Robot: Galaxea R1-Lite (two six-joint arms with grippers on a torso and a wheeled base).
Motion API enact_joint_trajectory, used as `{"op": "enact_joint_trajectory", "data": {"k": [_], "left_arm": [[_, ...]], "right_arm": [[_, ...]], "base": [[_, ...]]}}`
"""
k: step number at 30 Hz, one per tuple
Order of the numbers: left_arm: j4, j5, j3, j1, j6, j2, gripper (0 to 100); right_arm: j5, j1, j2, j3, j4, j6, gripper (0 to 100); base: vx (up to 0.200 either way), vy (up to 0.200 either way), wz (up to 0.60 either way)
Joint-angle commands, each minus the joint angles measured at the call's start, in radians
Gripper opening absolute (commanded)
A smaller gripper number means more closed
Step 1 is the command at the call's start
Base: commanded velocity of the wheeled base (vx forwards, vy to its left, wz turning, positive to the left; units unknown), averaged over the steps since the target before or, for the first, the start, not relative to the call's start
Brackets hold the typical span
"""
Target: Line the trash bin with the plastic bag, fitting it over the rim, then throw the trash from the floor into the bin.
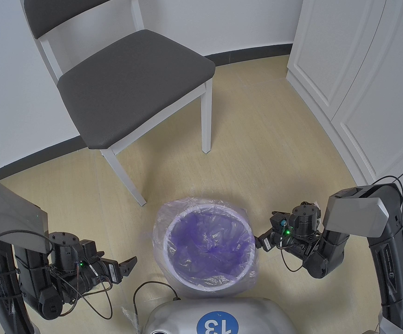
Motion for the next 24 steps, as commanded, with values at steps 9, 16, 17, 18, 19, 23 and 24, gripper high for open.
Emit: {"op": "enact_joint_trajectory", "data": {"k": [9, 16, 17, 18, 19, 23, 24], "left_arm": [[-0.018, 0.021, 0.007, -0.081, 0.033, -0.225, 100], [-0.018, 0.096, 0.019, -0.122, 0.107, -0.238, 100], [-0.018, 0.098, 0.024, -0.133, 0.11, -0.236, 100], [-0.018, 0.099, 0.028, -0.144, 0.111, -0.238, 100], [-0.018, 0.099, 0.031, -0.151, 0.111, -0.241, 100], [-0.018, 0.101, 0.036, -0.165, 0.111, -0.25, 100], [-0.018, 0.101, 0.037, -0.165, 0.111, -0.251, 100]], "right_arm": [[-0.008, -0.035, -0.424, 0.224, 0.014, -0.008, 100], [-0.075, -0.092, -0.709, 0.293, 0.396, -0.039, 100], [-0.075, -0.11, -0.72, 0.276, 0.458, -0.039, 100], [-0.075, -0.13, -0.725, 0.252, 0.516, -0.039, 100], [-0.075, -0.146, -0.722, 0.23, 0.565, -0.039, 100], [-0.074, -0.221, -0.636, 0.127, 0.751, -0.037, 100], [-0.074, -0.238, -0.594, 0.104, 0.772, -0.039, 100]], "base": [[0.0, 0.0, 0.0], [0.0, 0.0, 0.0], [0.0, 0.0, 0.0], [0.0, 0.0, 0.0], [0.0, 0.0, 0.0], [0.0, 0.0, 0.0], [0.0, 0.0, 0.0]]}}
